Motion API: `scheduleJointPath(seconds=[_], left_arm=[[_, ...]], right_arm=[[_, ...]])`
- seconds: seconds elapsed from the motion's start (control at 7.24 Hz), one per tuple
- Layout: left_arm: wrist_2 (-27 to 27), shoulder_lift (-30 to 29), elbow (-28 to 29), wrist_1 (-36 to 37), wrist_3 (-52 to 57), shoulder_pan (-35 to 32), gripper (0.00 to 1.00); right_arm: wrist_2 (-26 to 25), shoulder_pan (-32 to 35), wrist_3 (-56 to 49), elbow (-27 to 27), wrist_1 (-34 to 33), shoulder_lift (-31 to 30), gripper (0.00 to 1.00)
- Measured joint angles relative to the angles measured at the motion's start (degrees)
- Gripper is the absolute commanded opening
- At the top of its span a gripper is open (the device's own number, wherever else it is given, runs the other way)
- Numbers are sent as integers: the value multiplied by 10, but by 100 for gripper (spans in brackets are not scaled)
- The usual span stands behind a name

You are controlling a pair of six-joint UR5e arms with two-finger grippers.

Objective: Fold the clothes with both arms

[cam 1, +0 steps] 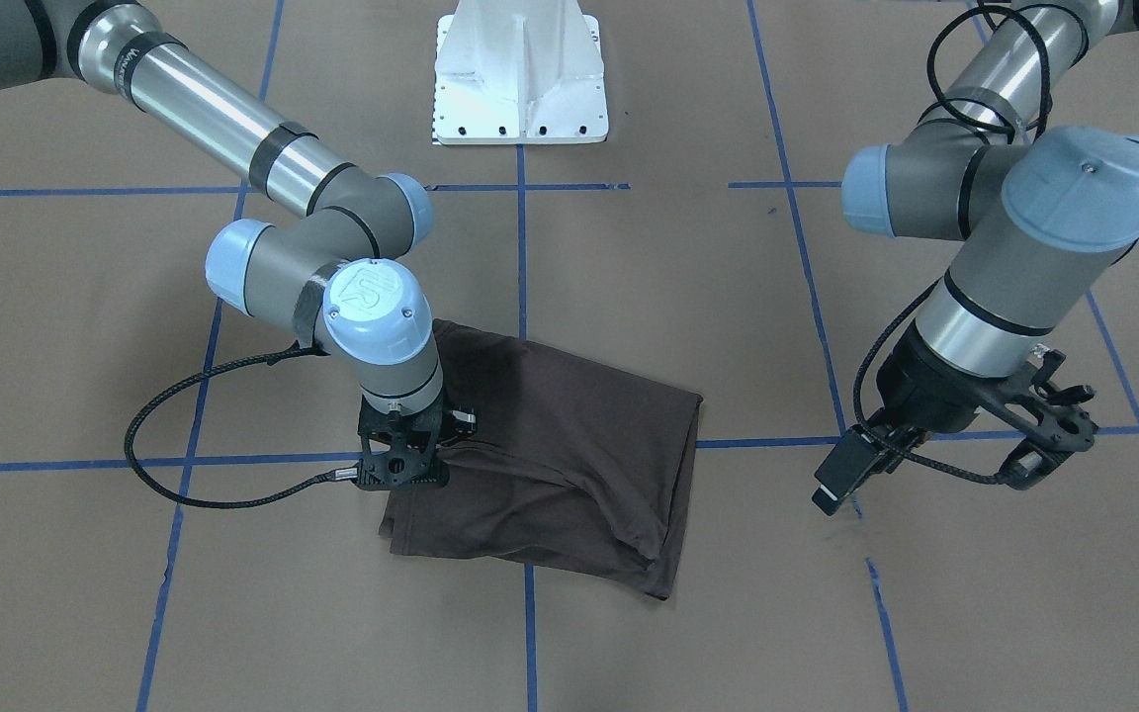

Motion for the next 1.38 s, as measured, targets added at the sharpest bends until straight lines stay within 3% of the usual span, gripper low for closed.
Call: scheduleJointPath(seconds=[0.55, 0.69, 0.97, 1.38], left_arm=[[0, -5, -1, 1, -1, 1, 100], [0, -6, -1, 1, -1, 1, 100], [0, -4, -2, -1, 1, 0, 100], [-1, 23, -10, -3, 85, -10, 100]], right_arm=[[8, 38, -28, -2, -2, -7, 0], [8, 40, -30, -3, -2, -9, 99], [11, 52, -36, -6, 0, -10, 100], [78, 134, -117, 8, -3, -41, 100]])
